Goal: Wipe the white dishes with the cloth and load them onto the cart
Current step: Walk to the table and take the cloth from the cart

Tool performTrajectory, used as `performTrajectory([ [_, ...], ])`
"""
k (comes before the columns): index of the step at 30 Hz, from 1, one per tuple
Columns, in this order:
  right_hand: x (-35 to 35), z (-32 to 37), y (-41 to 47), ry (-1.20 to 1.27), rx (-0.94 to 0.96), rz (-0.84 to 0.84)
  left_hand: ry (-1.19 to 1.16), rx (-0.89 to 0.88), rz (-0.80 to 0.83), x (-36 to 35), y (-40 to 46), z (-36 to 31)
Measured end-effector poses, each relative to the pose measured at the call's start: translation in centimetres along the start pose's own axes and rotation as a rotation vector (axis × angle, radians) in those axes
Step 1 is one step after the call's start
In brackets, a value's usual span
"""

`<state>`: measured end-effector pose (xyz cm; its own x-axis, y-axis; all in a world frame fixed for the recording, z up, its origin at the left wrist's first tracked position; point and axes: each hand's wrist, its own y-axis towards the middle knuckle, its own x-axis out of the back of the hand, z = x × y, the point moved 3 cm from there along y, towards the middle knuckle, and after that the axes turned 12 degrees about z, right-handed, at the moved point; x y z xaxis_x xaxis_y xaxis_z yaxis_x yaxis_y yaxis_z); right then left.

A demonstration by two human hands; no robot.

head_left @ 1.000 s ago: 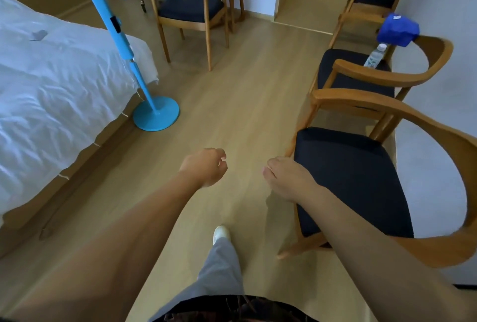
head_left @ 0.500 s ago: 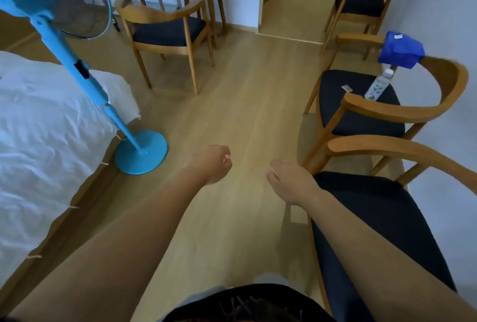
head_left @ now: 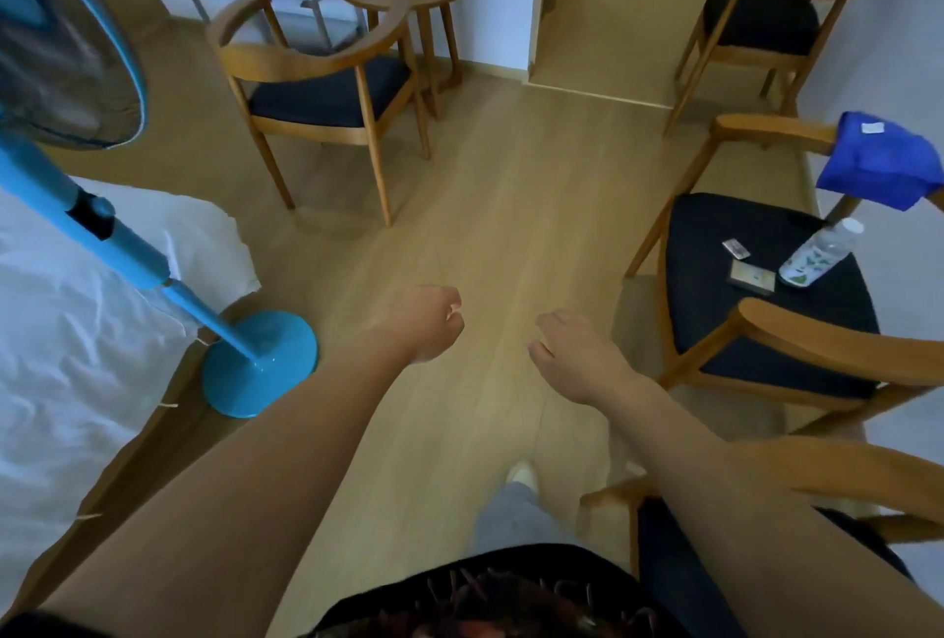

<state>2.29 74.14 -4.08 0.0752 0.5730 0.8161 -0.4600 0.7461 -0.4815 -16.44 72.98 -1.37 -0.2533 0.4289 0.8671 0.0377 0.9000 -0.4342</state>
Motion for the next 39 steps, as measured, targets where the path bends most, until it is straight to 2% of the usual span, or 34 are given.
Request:
performTrajectory([
  [8, 10.8, -4.3, 12.2, -0.068, 0.013, 0.032, -0.096, 0.033, -0.013, 7.6, 13.3, -0.3],
  [19, 19.4, -7.3, 27.9, -0.114, 0.042, 0.014, -0.13, 0.043, -0.036, 15.1, 29.0, 3.2],
  [28, 28.3, -7.1, 45.1, -0.121, 0.005, 0.039, -0.059, 0.031, 0.067, 24.5, 45.3, 9.2],
  [32, 32.7, -7.5, 51.3, -0.088, -0.015, 0.002, -0.028, 0.007, 0.063, 29.2, 51.1, 10.9],
  [39, 37.9, -9.9, 59.4, -0.045, -0.042, -0.019, -0.03, 0.002, 0.103, 32.7, 59.8, 11.9],
])
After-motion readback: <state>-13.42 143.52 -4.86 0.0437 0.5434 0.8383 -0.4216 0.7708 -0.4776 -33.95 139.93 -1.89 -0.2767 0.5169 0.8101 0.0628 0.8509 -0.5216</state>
